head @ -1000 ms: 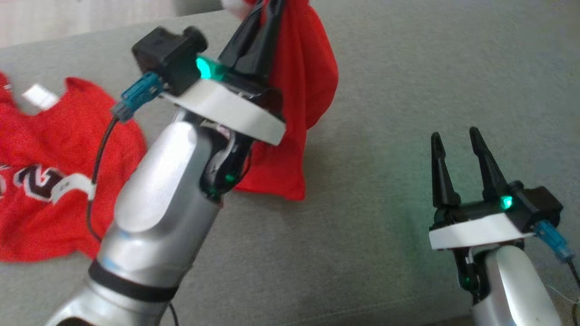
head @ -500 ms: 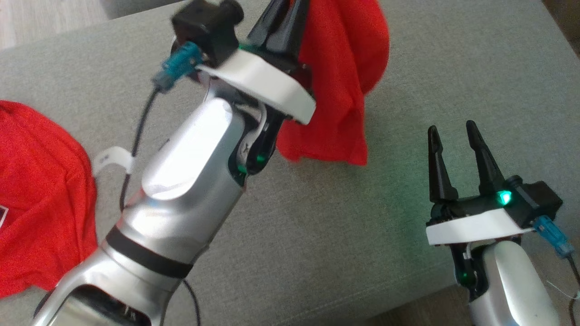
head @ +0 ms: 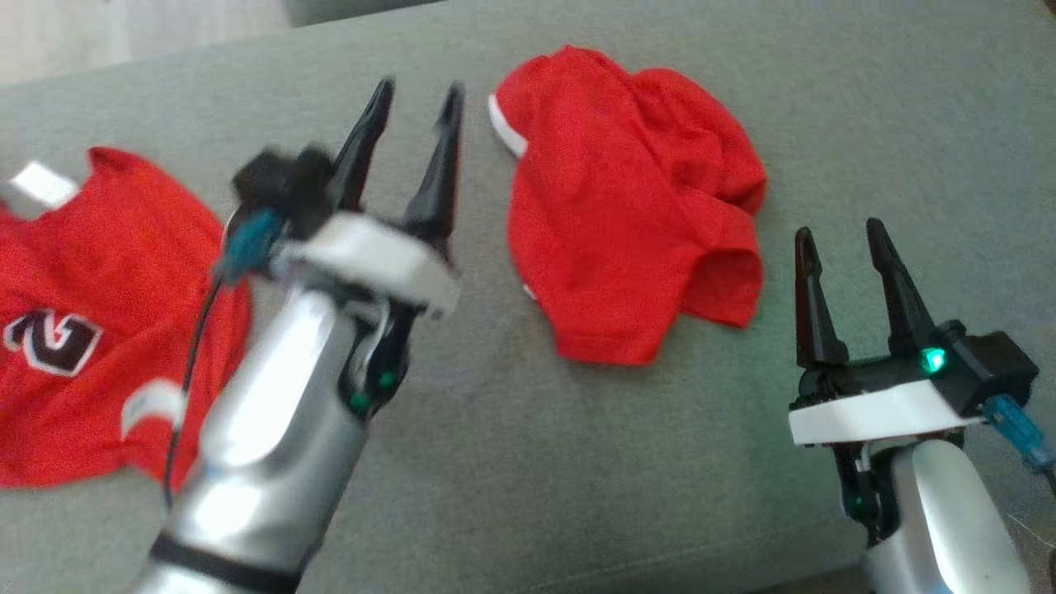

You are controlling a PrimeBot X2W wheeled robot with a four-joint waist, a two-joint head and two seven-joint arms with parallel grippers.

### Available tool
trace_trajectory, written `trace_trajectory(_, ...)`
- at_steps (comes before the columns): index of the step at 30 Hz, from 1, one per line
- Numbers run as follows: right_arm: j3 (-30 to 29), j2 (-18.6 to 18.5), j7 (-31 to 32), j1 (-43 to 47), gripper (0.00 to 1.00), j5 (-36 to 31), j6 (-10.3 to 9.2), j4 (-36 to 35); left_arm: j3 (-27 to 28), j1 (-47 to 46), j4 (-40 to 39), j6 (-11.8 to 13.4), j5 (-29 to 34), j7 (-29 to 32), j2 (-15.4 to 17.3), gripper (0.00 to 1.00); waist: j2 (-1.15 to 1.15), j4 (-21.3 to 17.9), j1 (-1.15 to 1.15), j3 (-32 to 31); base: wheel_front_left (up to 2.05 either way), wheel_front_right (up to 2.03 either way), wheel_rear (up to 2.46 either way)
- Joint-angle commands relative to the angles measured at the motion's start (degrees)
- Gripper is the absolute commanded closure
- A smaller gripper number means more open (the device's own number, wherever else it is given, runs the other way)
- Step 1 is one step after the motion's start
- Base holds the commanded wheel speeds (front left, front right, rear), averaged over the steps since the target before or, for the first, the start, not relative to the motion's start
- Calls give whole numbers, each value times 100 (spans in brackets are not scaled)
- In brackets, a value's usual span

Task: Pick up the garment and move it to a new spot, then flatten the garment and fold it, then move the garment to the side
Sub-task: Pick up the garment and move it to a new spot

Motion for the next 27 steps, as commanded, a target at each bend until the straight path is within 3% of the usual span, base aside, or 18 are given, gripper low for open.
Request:
trace_trajectory(1,72,-32,-61,38,0,-62,-4,-195,349,201,-384,-65,200,-38,216,0,0,251,0,-149,0,0,0)
trace_trajectory(7,-30,-32,-61,139,0,-164,-4,-164,923,1293,-1053,-159,601,-38,267,0,0,574,0,-328,0,0,0)
trace_trajectory(15,-67,-32,-61,315,0,-209,-4,-95,1637,2704,-1654,-321,1196,-39,-47,0,0,833,0,-612,0,0,0)
trace_trajectory(22,-60,-32,-61,385,0,-240,-4,-72,1896,3012,-1757,-533,1384,-39,-191,0,0,907,0,-707,0,0,0)
trace_trajectory(27,-28,-32,-61,379,0,-231,-4,-63,1891,2989,-1796,-532,1313,-39,-201,0,0,898,0,-716,0,0,0)
